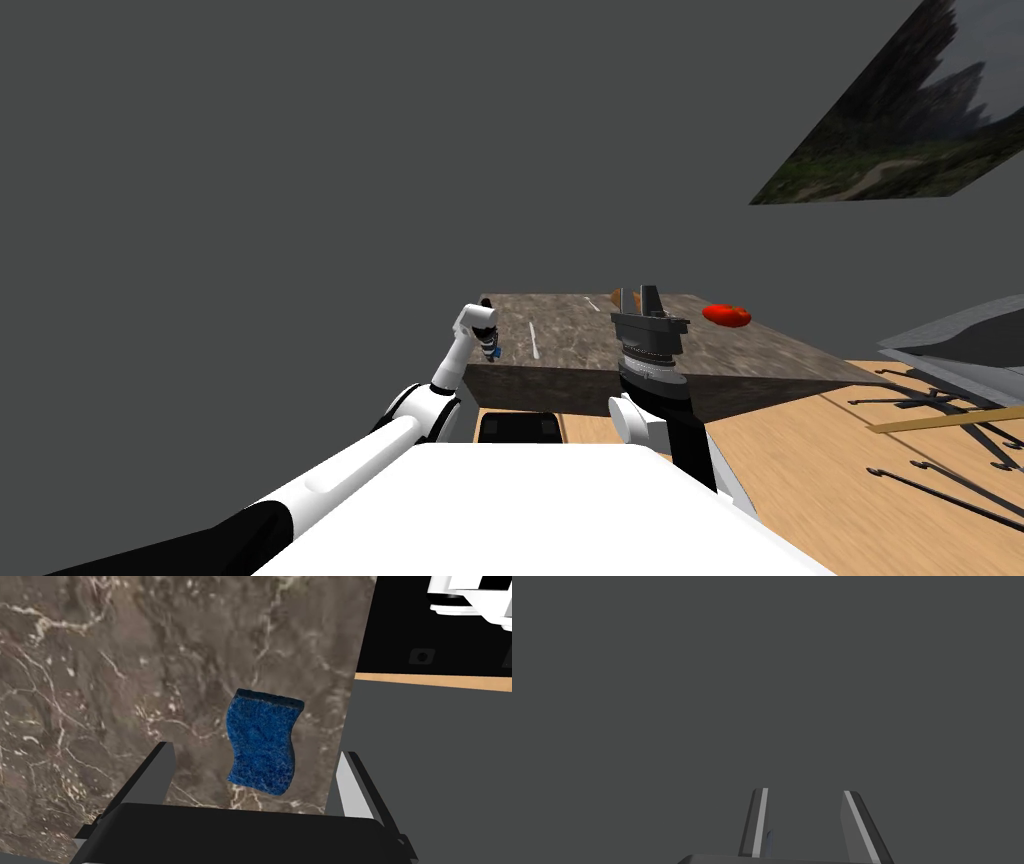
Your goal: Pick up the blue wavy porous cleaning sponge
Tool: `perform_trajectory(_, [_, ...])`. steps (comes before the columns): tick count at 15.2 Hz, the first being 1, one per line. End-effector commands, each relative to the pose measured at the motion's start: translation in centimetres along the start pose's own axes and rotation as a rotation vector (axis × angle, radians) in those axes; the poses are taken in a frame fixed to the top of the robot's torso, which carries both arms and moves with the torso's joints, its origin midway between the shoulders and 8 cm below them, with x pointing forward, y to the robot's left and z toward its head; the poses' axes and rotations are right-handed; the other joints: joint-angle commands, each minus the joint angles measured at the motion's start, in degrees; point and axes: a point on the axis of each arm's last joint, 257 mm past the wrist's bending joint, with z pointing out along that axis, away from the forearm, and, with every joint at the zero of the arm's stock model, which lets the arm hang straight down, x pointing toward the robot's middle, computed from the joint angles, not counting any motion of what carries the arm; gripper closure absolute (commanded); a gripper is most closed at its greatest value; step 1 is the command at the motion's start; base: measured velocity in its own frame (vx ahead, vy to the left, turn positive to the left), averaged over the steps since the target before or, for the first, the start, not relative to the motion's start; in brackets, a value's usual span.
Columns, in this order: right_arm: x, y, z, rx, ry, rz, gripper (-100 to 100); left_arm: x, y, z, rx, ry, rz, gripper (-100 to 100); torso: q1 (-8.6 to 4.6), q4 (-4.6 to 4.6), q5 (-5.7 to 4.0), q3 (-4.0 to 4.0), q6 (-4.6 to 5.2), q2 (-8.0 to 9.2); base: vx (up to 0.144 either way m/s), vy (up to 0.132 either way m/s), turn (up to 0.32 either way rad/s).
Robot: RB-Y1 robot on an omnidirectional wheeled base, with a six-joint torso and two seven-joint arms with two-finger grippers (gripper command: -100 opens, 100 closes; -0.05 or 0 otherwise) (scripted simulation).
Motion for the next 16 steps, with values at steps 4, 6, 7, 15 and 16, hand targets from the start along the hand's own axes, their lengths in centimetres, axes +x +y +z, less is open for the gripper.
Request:
perform_trajectory(4, [0.0, 0.0, 0.0, 0.0, 0.0, 0.0, 0, -0.4, -0.1, 1.8, 0.004, 0.001, -0.004, -100, 0.04, 0.02, 0.01, 0.07, 0.0, 0.13, -0.005, -0.006, -0.015])
perform_trajectory(6, [0.0, 0.0, 0.0, 0.0, 0.0, 0.0, 0, -0.3, 0.0, 1.8, 0.002, 0.0, -0.004, -100, 0.04, 0.03, 0.01, 0.1, 0.0, 0.17, -0.008, -0.004, -0.007])
perform_trajectory(7, [0.0, 0.0, 0.0, 0.0, 0.0, 0.0, 0, -0.3, -0.1, 1.9, 0.004, 0.001, -0.004, 100, 0.05, 0.04, 0.01, 0.1, 0.0, 0.16, 0.0, 0.0, 0.0])
perform_trajectory(15, [0.0, 0.0, 0.0, 0.0, 0.0, 0.0, 0, 0.0, 0.0, 0.0, 0.0, 0.0, 0.0, 100, 0.11, -0.07, 0.04, -0.06, 0.03, -0.05, 0.004, 0.003, 0.007])
perform_trajectory(16, [0.0, 0.0, 0.0, 0.0, 0.0, 0.0, 0, 0.0, -0.1, 0.4, 0.004, 0.001, 0.0, 100, 0.12, -0.06, 0.04, -0.06, 0.03, -0.06, 0.006, 0.005, 0.003])
